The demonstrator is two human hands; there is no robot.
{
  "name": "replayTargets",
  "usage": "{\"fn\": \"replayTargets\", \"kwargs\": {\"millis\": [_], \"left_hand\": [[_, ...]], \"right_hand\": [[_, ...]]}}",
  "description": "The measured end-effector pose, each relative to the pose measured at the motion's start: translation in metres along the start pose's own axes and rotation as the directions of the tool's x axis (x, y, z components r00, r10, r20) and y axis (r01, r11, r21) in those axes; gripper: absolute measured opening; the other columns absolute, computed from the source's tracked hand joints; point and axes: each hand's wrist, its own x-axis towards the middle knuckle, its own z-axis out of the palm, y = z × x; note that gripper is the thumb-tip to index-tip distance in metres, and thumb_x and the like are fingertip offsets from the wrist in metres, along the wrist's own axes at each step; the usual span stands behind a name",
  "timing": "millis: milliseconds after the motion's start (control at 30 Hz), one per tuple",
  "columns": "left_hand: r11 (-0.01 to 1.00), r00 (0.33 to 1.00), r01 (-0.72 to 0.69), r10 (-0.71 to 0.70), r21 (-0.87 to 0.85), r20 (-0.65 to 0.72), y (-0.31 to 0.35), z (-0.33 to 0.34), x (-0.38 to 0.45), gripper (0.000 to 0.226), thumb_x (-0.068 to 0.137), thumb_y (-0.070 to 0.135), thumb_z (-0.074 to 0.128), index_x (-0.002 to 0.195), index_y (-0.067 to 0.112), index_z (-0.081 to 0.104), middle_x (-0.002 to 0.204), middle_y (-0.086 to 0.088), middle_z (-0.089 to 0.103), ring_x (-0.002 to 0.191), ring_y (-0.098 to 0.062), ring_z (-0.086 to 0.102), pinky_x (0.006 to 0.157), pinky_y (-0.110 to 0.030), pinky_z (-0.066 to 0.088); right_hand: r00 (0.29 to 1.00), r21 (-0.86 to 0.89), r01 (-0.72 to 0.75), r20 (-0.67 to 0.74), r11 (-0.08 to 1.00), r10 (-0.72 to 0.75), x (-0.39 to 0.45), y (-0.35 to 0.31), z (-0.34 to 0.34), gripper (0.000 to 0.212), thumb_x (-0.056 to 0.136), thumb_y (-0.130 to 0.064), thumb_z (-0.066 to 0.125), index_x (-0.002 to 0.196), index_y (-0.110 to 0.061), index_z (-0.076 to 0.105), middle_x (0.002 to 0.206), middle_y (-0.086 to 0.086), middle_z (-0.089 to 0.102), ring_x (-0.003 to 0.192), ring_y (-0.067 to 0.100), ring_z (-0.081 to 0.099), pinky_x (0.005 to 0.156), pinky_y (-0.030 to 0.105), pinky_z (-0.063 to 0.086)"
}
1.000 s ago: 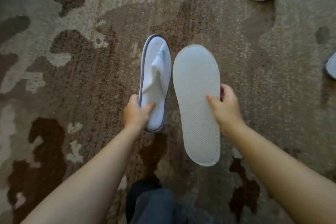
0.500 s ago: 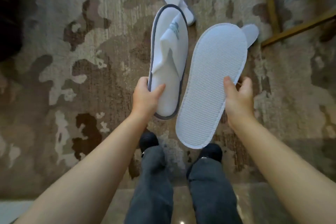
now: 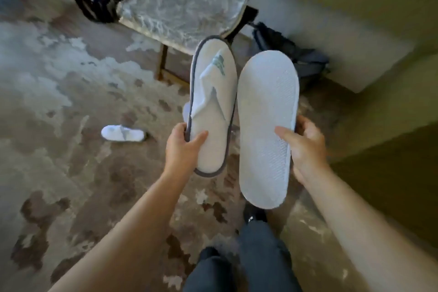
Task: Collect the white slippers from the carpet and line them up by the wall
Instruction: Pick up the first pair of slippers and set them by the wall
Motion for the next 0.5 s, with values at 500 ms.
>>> {"fn": "replayTargets", "kwargs": {"millis": [500], "left_hand": [[0.859, 0.457, -0.511, 0.236, 0.036, 0.857, 0.089, 0.256, -0.315, 0.025, 0.080, 0.025, 0.059, 0.100, 0.016, 0.047, 0.078, 0.012, 0.048, 0.070, -0.004, 0.047, 0.053, -0.021, 0.036]], "right_hand": [[0.451, 0.229, 0.029, -0.872, 0.973, 0.191, -0.286, 0.008, -0.380, 0.017, 0.079, -0.020, 0.061, 0.092, -0.017, 0.051, 0.080, -0.003, 0.057, 0.074, 0.015, 0.055, 0.058, 0.028, 0.043]]}}
